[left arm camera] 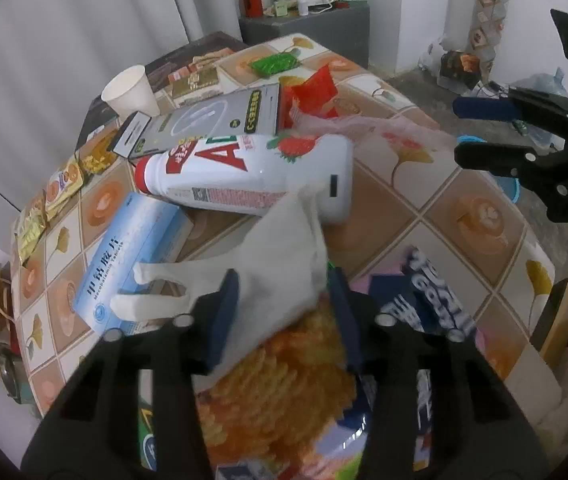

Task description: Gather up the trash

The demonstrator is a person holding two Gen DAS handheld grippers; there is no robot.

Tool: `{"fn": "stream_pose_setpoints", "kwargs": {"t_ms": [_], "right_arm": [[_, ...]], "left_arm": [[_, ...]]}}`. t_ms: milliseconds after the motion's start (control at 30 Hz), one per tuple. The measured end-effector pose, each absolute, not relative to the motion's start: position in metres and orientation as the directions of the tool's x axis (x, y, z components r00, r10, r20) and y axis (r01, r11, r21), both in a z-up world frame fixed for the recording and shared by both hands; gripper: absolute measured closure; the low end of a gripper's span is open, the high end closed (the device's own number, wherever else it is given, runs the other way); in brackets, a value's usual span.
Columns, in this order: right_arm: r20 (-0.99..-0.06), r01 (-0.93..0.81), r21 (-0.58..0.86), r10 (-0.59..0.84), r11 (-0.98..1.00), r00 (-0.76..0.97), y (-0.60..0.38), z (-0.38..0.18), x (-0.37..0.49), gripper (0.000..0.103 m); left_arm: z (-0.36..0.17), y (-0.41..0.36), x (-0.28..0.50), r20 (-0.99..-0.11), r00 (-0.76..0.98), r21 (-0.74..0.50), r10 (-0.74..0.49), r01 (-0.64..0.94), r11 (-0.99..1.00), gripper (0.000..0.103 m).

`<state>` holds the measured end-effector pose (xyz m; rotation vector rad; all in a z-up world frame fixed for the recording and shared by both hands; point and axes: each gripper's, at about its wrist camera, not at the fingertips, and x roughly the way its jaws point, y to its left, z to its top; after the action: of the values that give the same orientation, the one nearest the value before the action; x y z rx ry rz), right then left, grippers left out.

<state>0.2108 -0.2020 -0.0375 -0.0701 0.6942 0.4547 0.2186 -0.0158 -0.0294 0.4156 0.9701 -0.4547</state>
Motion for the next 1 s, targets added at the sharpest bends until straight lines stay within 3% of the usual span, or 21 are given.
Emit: {"fn": "stream_pose_setpoints", "kwargs": {"t_ms": [267, 567, 700, 767, 833, 1000], "right_arm": [[-0.644, -0.471, 0.061, 0.396, 0.880, 0.655, -0.184, -0.045, 0.223, 0.045], [-0.673, -0.429, -0.052, 0.285, 0.902, 0.682, -0.170, -0.058, 0.243, 0.046], [-0.692, -0.398, -0.099, 0.224, 0.912, 0.686, -0.169, -0.065, 0.255, 0.064], [-0.704, -0.377, -0.081, 0.215, 0.923, 0.677, -0.174, -0.069, 0.262, 0.090], [-0.692, -0.355, -0.037, 0.232, 0.934, 0.684, -0.182, -0.066, 0.263, 0.096], [-0.642, -0.299, 0.041, 0.255, 0.953, 0.723, -0.203, -0.045, 0.253, 0.098]], "left_arm": [[-0.030, -0.008, 0.223, -0.839, 0.520, 0.161, -0.162, 0.521, 0.838, 0.090], [-0.016, 0.004, 0.224, -0.803, 0.569, 0.148, -0.179, 0.480, 0.865, 0.097], [-0.005, 0.010, 0.221, -0.781, 0.595, 0.139, -0.190, 0.462, 0.876, 0.097], [0.003, 0.015, 0.219, -0.767, 0.612, 0.131, -0.195, 0.447, 0.885, 0.097], [0.011, 0.019, 0.217, -0.752, 0.629, 0.129, -0.197, 0.433, 0.892, 0.097], [0.041, 0.025, 0.212, -0.706, 0.678, 0.122, -0.204, 0.400, 0.909, 0.097]]}}
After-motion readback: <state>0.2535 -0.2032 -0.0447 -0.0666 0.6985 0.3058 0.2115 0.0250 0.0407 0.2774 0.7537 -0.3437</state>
